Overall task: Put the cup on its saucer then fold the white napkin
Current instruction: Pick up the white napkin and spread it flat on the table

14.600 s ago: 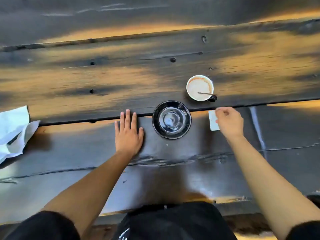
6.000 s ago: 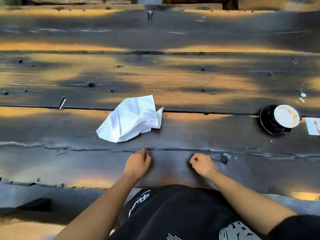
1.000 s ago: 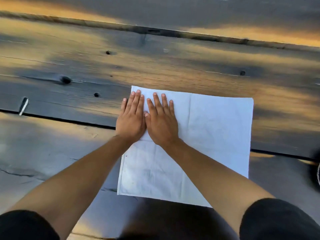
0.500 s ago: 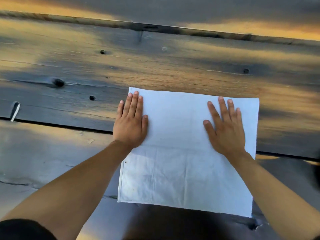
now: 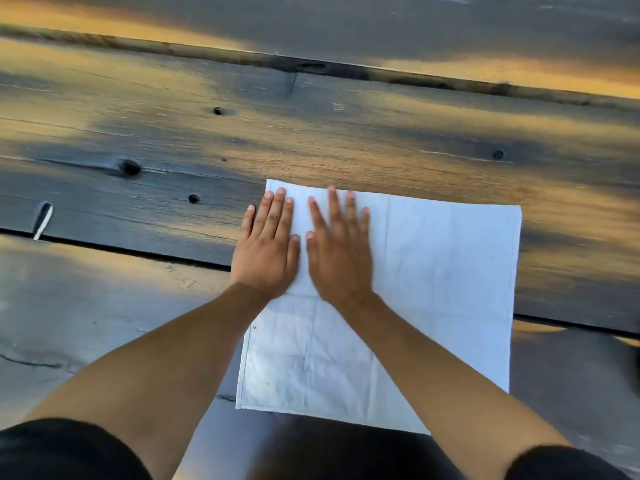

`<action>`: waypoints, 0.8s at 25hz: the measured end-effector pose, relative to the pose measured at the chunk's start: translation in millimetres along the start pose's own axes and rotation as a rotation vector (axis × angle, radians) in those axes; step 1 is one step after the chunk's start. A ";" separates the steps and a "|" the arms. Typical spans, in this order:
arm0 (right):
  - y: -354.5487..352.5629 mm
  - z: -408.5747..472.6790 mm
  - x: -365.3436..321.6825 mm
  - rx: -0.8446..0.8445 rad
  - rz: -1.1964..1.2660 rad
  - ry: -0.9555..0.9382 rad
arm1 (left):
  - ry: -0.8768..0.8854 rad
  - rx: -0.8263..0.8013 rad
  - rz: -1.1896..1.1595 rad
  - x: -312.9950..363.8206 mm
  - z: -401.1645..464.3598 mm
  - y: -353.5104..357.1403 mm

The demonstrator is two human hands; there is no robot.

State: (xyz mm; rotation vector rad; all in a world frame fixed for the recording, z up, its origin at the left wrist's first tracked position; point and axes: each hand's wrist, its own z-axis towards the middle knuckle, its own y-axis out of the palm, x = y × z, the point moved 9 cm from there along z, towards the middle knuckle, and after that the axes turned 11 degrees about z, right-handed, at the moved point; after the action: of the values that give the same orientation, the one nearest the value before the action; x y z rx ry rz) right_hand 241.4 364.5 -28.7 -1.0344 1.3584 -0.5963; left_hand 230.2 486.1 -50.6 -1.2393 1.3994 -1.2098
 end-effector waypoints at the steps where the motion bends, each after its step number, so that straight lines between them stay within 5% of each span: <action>1: 13.3 1.8 -11.7 -0.052 -0.012 -0.028 | 0.003 0.002 0.004 -0.5 0.1 0.3; 6: -10.1 -22.6 65.6 -0.005 -0.144 -0.028 | 0.005 -0.001 0.005 0.0 0.0 1.1; 11: -81.3 -69.5 208.6 0.049 -0.186 0.242 | 0.008 -0.002 0.000 -1.2 0.8 2.7; 20: -91.1 -72.9 219.1 0.079 -0.177 0.252 | 0.005 0.046 -0.098 -5.7 0.8 -3.2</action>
State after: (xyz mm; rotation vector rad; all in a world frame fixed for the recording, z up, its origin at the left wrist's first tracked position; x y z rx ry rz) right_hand 227.4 117.8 -51.8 -1.0474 1.4566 -0.9308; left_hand 232.1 491.5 -47.4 -1.2866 1.3198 -1.3053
